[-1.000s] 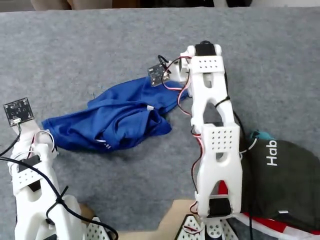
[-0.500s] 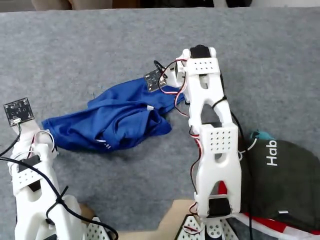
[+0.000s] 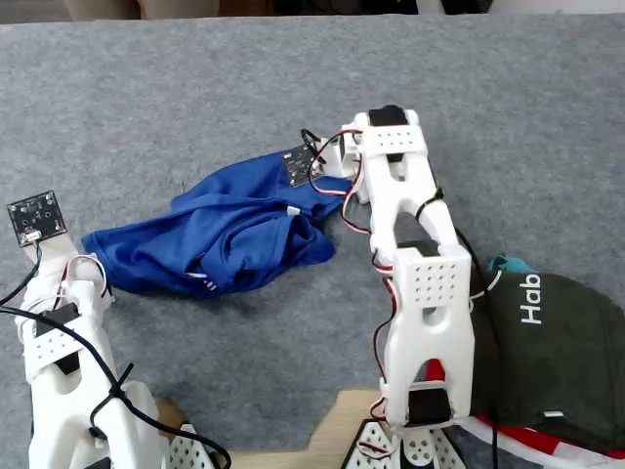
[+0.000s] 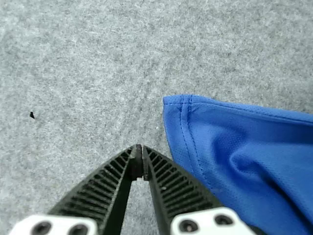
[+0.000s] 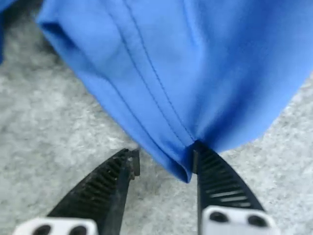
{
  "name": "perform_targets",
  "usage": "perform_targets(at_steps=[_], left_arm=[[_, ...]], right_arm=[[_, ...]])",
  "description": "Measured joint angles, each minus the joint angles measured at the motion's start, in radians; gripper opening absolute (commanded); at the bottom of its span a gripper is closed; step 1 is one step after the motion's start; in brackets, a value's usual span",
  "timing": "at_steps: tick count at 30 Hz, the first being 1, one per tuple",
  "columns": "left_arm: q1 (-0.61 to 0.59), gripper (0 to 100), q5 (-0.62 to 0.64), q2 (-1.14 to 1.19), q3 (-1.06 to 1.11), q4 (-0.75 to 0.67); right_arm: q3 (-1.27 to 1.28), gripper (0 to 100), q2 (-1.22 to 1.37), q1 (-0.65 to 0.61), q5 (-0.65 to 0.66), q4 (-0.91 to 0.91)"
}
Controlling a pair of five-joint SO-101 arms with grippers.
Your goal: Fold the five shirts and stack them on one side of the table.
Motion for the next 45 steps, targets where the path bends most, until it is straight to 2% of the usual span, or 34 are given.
perform_targets(at_steps=[7,13,16,25,29,32,35,39,45], left_arm=[[0.0,2,0.0,0.0,0.0,0.0],[0.0,2,0.0,0.0,0.0,0.0],[0.0,2,0.0,0.0,0.0,0.0],[0.0,2,0.0,0.0,0.0,0.0],[-0.089,2,0.098,0.0,-0.021,0.0],[-0.19,4,0.219,0.0,-0.084,0.008],[-0.229,11,0.284,0.0,-0.163,0.078],[-0.218,13,0.358,0.0,-0.23,0.189],[-0.094,13,0.385,0.014,-0.362,0.353]], right_arm=[[0.002,9.1,-0.002,-0.003,0.0,-0.035],[0.003,0.5,-0.002,-0.005,0.0,-0.083],[0.008,0.5,0.0,-0.005,0.0,-0.114],[0.008,0.5,-0.029,-0.006,-0.13,-0.121],[0.009,0.5,-0.086,-0.043,-0.187,-0.114],[0.009,0.5,-0.126,-0.084,-0.279,-0.08],[0.008,0.5,-0.127,-0.109,-0.443,-0.089],[0.008,0.5,-0.115,-0.106,-0.608,-0.109],[0.002,0.5,-0.034,-0.109,-0.733,-0.118]])
